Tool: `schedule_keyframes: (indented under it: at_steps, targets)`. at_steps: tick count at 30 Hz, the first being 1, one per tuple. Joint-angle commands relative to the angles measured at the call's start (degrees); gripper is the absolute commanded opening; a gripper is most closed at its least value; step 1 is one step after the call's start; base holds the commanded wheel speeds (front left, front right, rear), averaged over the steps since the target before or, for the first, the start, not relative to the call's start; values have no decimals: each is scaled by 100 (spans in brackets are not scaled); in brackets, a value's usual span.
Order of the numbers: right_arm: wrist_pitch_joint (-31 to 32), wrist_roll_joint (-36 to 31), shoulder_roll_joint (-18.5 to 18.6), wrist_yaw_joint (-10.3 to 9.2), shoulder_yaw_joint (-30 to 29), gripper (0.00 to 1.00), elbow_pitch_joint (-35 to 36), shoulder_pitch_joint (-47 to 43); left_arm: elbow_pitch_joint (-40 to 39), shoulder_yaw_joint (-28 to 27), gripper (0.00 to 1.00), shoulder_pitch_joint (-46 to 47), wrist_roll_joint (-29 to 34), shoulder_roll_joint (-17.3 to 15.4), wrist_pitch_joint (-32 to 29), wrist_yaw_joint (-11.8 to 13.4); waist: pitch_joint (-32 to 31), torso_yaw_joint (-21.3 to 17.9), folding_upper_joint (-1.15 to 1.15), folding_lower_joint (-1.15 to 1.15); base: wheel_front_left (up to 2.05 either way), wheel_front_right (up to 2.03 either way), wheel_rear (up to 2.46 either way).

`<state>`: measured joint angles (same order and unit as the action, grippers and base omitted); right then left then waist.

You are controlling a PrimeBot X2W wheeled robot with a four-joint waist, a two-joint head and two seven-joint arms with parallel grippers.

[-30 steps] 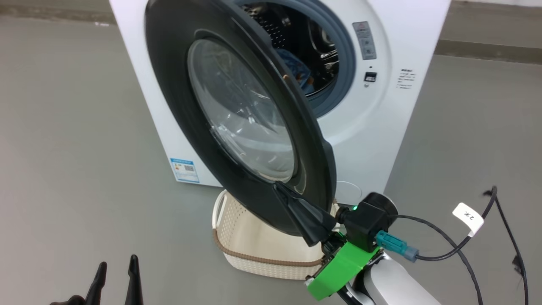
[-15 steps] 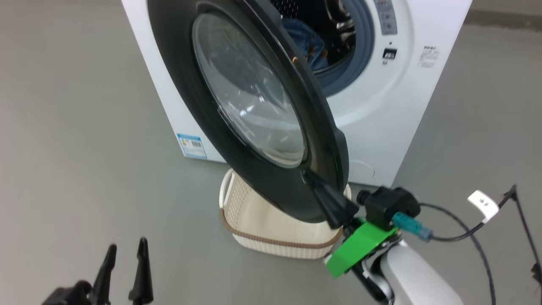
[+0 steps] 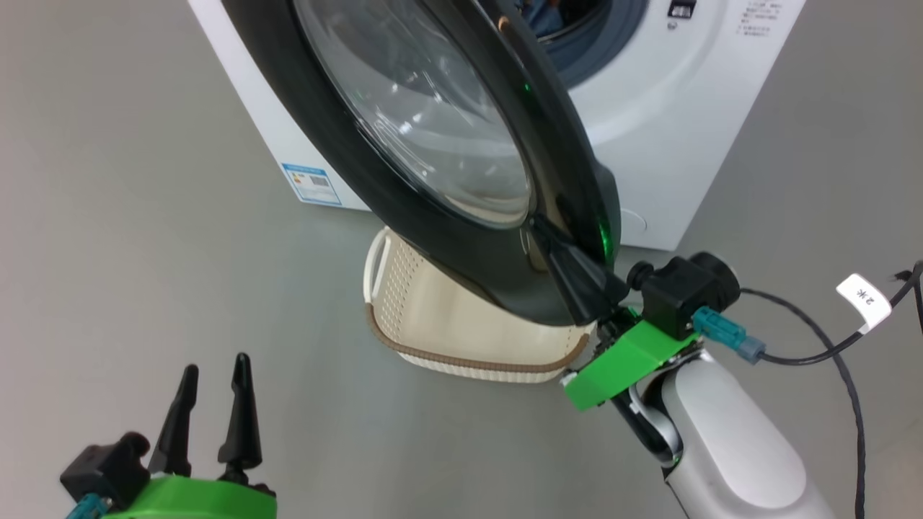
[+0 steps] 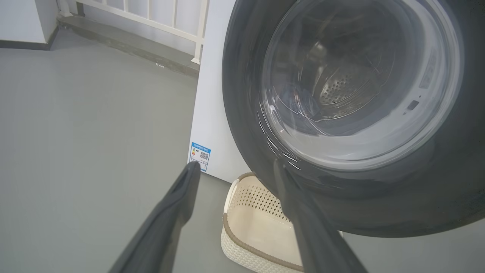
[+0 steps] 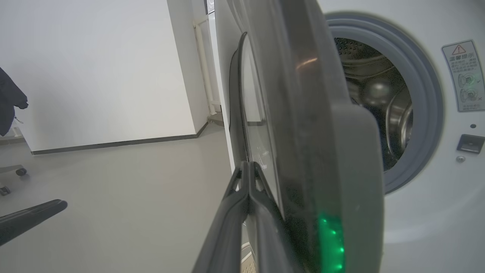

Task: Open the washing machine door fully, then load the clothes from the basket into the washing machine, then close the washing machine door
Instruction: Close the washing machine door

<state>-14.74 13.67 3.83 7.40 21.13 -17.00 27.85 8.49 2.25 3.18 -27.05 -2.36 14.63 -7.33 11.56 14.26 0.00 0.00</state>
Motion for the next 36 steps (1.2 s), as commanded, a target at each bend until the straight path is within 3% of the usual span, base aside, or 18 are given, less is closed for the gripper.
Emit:
schedule_keyframes:
  at_steps: [1, 24, 36]
  targets:
    - [-26, -108, -95, 9, 9, 0, 190, 197, -172, -179, 100, 239, -42, -104, 37, -15, 194, -112, 0, 0, 0, 0, 0]
    - [-26, -865, -95, 9, -735, 0, 568, 1261, -364, -65, 100, 692, -328, -391, 37, -15, 1294, -344, 0, 0, 0, 0, 0]
    - [-26, -1100, -28, 9, -994, 0, 533, 1748, -485, -83, 100, 981, -434, -546, 37, -15, 1689, -241, 0, 0, 0, 0, 0]
